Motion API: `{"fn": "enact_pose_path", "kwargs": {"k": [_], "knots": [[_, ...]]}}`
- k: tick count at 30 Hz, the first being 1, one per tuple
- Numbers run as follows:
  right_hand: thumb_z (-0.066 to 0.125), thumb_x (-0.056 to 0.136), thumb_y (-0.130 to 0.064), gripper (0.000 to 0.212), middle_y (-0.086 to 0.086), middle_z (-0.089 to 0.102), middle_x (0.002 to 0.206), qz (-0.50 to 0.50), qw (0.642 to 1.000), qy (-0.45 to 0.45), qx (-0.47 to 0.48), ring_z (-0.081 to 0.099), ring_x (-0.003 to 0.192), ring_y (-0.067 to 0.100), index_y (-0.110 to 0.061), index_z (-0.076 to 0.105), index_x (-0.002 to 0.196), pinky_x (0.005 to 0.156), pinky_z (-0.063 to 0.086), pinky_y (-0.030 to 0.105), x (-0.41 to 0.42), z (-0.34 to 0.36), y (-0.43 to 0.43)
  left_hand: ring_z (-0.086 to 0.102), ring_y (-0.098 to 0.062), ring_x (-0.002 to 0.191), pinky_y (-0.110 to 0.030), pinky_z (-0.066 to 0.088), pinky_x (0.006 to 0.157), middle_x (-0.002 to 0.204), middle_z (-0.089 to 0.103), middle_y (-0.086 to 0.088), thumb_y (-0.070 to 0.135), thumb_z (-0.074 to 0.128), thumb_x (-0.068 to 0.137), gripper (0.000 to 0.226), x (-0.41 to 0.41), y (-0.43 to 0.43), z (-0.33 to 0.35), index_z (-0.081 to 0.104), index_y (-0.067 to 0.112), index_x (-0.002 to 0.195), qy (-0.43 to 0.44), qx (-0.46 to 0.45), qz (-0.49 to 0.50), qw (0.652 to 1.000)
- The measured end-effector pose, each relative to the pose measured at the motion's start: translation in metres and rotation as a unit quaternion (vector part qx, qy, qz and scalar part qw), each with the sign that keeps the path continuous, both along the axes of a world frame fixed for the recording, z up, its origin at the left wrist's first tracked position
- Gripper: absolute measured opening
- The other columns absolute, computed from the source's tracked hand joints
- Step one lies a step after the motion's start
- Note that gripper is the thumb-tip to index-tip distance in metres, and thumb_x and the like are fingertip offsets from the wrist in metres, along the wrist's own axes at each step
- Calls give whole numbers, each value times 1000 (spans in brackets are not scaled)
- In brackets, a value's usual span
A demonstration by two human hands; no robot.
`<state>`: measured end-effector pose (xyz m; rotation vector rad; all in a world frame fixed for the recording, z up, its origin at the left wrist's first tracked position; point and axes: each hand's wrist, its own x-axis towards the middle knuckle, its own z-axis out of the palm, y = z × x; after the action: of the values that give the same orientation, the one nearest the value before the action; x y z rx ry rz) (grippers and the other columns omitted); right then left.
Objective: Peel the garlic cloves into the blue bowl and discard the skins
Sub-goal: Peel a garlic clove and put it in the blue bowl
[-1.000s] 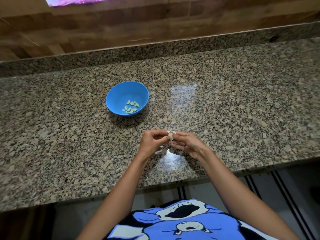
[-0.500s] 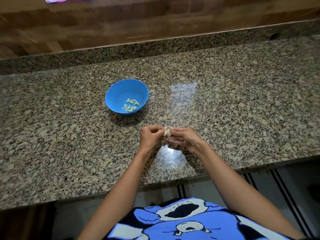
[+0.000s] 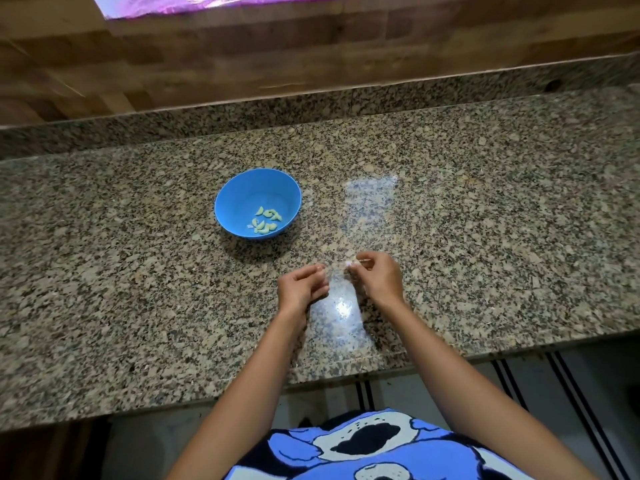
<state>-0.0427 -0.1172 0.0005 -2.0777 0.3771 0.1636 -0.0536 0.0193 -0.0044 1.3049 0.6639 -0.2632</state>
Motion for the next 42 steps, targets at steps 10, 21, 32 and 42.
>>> {"fn": "enact_pose_path", "kwargs": {"k": [10, 21, 32, 42], "knots": [[56, 91, -16, 32, 4, 49, 136, 116, 967, -160, -163, 42, 130, 20, -14, 58, 122, 111, 31, 33, -6, -3, 4, 69, -22, 79, -23, 58, 67, 94, 70, -15, -3, 66, 82, 20, 4, 2, 8, 67, -1, 102, -37, 22, -31, 999], [67, 80, -5, 6, 9, 68, 72, 35, 961, 32, 272, 63, 58, 15, -3, 69, 85, 59, 55, 22, -4, 17, 5, 68, -21, 76, -24, 58, 70, 91, 71, -18, -6, 59, 83, 17, 2, 16, 21, 67, -5, 98, -9, -148, -41, 988], [63, 87, -19, 15, -5, 71, 97, 36, 994, -9, -99, 64, 73, 6, -19, 69, 101, 66, 54, 25, -3, -8, -4, 61, -7, 62, -19, 51, 61, 78, 72, -2, 17, 73, 79, 9, 9, 22, 7, 74, 11, 87, -90, 282, -217, 930], [61, 88, -17, 22, 2, 68, 101, -10, 1000, 3, -20, 58, 67, 6, -11, 65, 109, 54, 42, 11, 2, -9, -17, 71, -18, 72, -33, 59, 71, 76, 72, -8, 6, 75, 76, 8, 25, 26, 10, 71, 2, 82, -53, 329, -295, 895]]}}
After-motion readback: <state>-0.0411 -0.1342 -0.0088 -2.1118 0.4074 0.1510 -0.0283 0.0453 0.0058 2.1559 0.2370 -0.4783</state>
